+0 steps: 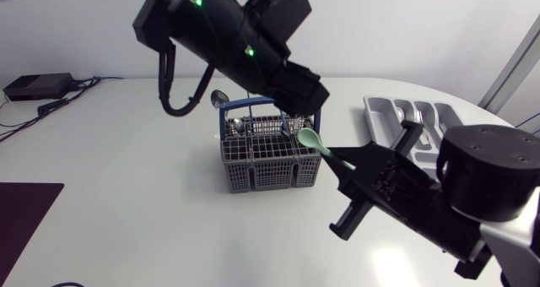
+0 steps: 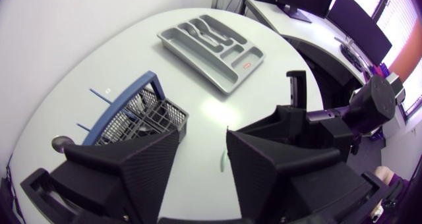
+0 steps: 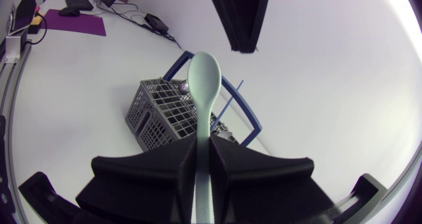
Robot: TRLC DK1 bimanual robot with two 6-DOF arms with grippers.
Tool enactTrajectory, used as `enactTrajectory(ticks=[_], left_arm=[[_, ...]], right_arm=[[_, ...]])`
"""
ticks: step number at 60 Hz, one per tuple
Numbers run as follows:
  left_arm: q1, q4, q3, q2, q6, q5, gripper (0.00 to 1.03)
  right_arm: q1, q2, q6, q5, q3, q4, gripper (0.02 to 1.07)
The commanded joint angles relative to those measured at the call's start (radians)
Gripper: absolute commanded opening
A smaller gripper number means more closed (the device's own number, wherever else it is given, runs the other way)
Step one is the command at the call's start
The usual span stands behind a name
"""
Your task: Unload the cutlery basket into the drawer organizer.
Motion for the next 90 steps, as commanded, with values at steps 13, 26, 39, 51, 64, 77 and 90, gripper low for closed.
enactTrajectory(ticks=[13, 26, 39, 51, 64, 77, 90], left_arm=[[0.121, 0.103, 0.024, 0.037, 0.160, -0.013, 0.88], [0.107, 0.198, -0.099, 0.038, 0.470, -0.048, 0.88], [0.079, 0.298, -0.223, 0.046, 0.792, -0.090, 0.88], [0.076, 0.308, -0.263, 0.087, 1.030, -0.102, 0.87], [0.070, 0.308, -0.257, 0.155, 1.224, -0.133, 0.77], [0.050, 0.339, -0.234, 0.229, 1.343, -0.194, 0.64], [0.056, 0.345, -0.175, 0.281, 1.397, -0.222, 0.58]], right_arm=[[-0.295, -0.147, -0.084, -0.261, -0.063, -0.144, 0.11], [-0.672, -0.173, -0.208, -0.592, -0.063, -0.264, 0.11], [-0.936, -0.075, -0.389, -0.795, -0.054, -0.330, 0.11], [-1.090, 0.043, -0.570, -0.879, -0.040, -0.359, 0.11], [-1.229, 0.209, -0.793, -0.928, 0.047, -0.445, 0.11], [-1.353, 0.329, -0.988, -0.951, 0.150, -0.542, 0.11], [-1.442, 0.421, -1.172, -0.937, 0.202, -0.594, 0.11]])
